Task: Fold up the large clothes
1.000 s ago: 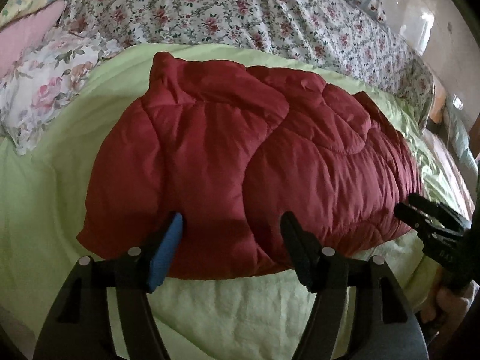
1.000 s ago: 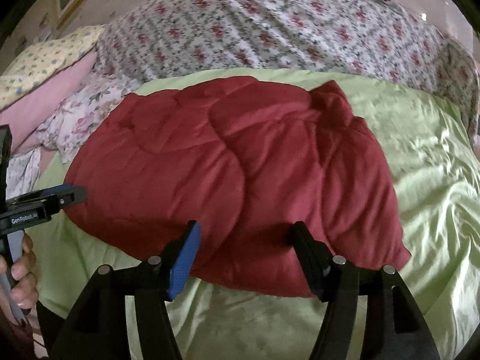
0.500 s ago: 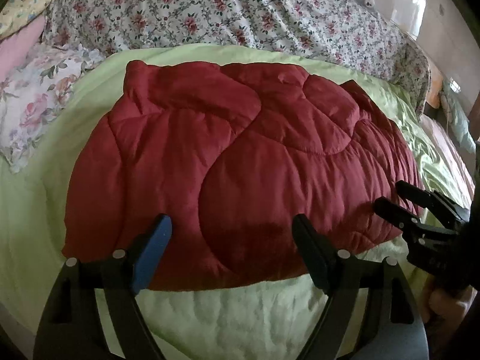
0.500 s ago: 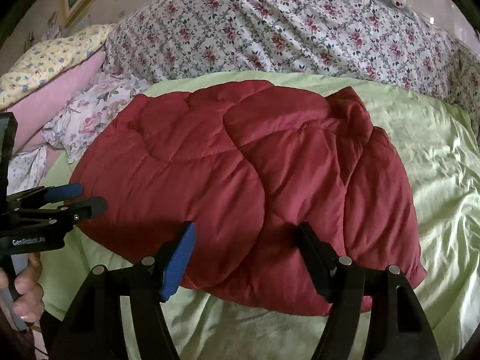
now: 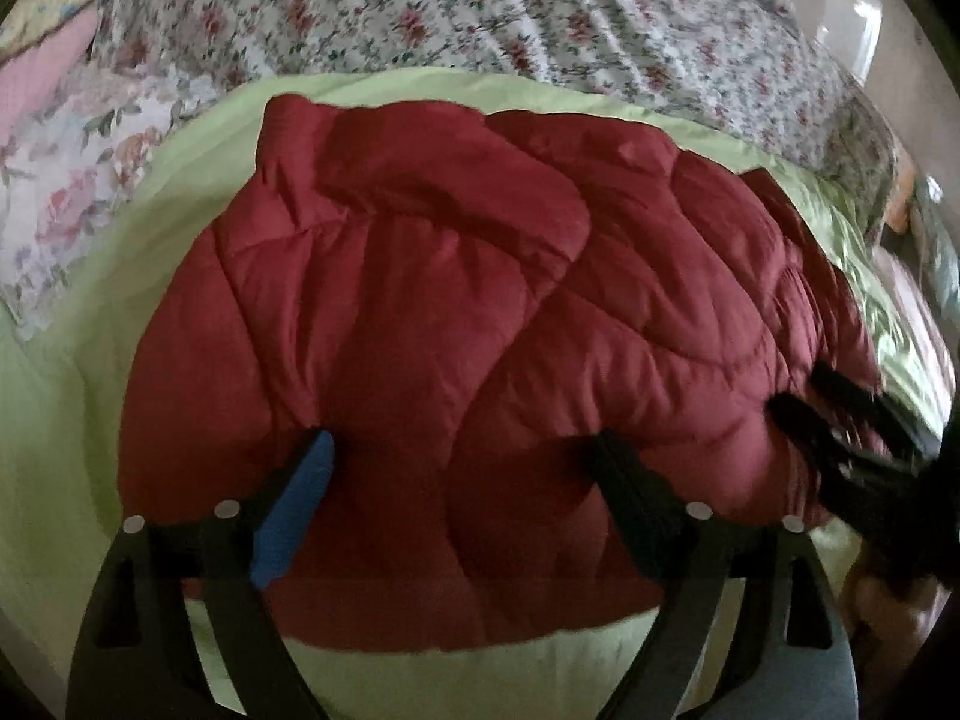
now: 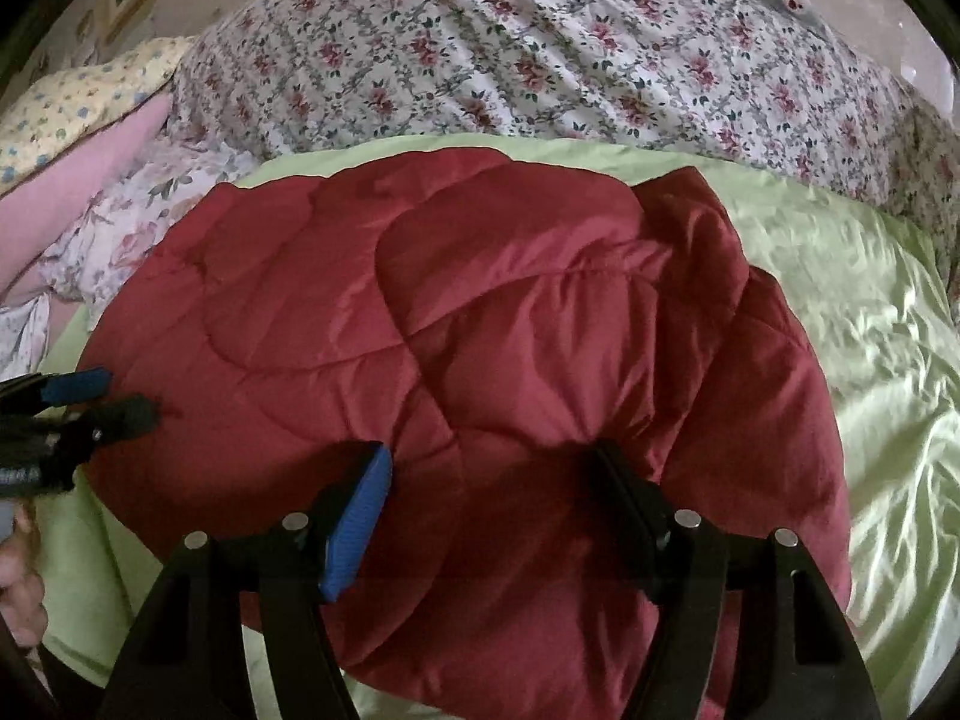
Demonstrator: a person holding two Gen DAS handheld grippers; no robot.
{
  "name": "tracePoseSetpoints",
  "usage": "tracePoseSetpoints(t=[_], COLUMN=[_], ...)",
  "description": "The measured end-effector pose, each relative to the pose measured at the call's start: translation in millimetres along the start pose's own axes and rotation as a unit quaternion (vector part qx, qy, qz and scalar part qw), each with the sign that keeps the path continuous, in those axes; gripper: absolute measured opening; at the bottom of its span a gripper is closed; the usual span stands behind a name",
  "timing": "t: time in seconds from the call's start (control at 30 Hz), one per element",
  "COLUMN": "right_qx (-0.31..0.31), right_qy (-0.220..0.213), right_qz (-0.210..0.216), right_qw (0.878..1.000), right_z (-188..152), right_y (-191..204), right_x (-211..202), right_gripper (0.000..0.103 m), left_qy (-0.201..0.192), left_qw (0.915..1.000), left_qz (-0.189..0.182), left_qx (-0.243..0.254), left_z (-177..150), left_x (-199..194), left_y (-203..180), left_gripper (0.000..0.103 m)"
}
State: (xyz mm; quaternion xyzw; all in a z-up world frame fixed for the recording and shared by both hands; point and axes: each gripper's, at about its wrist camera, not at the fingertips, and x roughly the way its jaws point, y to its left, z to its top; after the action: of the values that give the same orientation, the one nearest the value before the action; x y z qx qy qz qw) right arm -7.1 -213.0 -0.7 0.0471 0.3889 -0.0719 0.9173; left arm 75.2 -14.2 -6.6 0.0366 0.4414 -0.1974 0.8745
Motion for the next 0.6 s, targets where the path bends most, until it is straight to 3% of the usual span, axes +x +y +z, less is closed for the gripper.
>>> tracePoseSetpoints(t=[0.33,0.6], right_qx=[0.008,0.026], right_qy=[-0.02,0.003], right_qz=[0.021,-0.003], right_qw=[1.0,1.0], right_z=[8.7,20.5], right_y=[3.0,-16.8], right_x=[-13.9,19.9], right_gripper=[0.07,0.07], left_qy=[0.008,0.006], left_qw=[0.9996,0.9995], left_qz=[0.026,0.029], left_qx=[0.0,0.004], left_z=[5.2,5.1], left_x=[15.7,16.4], left_y=[-7.0,-6.9], left_gripper=[0.097,0.097])
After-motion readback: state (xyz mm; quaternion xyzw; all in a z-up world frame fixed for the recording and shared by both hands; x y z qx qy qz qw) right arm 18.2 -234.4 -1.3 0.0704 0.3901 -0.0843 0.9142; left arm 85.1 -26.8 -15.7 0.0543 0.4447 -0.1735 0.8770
